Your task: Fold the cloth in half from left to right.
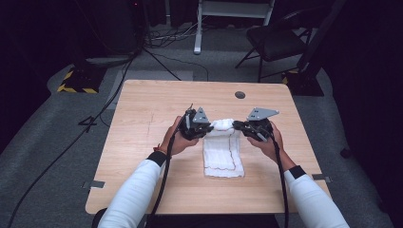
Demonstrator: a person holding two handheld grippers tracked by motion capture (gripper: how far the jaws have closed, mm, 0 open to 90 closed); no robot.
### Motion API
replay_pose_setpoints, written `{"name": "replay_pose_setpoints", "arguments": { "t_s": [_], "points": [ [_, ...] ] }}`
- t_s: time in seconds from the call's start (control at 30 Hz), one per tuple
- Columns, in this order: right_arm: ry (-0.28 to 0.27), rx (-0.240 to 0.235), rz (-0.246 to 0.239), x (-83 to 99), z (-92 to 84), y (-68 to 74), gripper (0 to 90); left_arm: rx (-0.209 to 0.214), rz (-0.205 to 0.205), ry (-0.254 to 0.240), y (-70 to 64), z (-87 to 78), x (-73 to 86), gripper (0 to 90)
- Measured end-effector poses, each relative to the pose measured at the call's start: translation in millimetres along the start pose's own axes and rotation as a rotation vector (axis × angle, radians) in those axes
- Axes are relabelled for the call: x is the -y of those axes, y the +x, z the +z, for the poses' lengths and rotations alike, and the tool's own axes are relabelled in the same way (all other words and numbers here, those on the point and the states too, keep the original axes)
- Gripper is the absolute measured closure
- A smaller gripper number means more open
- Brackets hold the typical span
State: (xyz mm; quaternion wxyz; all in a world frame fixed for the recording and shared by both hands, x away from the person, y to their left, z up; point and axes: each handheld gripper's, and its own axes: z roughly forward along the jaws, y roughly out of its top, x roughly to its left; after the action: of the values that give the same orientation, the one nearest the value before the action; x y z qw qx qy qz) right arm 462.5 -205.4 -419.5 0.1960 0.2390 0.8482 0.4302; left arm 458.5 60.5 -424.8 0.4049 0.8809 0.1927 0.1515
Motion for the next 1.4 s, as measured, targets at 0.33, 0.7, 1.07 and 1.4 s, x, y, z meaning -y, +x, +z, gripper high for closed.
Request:
{"name": "replay_pose_setpoints", "arguments": {
  "t_s": [0.33,0.7,1.07,1.4],
  "points": [
    [-0.015,-0.064,-0.005,14.7,-14.4,15.5,84.9,0.062,0.032,-0.001,-19.4,-9.4,10.5,81.6],
    [-0.005,-0.125,-0.041,26.6,-27.8,36.8,84.9,0.094,0.078,0.021,-42.0,-17.0,21.0,80.9],
    [0.041,-0.2,-0.058,45.9,-35.4,56.0,84.6,0.15,0.147,0.079,-71.4,-17.9,36.9,80.4],
    [0.13,-0.267,-0.078,63.7,-31.2,75.0,82.9,0.189,0.162,0.134,-86.2,-12.8,54.8,78.8]
  ]
}}
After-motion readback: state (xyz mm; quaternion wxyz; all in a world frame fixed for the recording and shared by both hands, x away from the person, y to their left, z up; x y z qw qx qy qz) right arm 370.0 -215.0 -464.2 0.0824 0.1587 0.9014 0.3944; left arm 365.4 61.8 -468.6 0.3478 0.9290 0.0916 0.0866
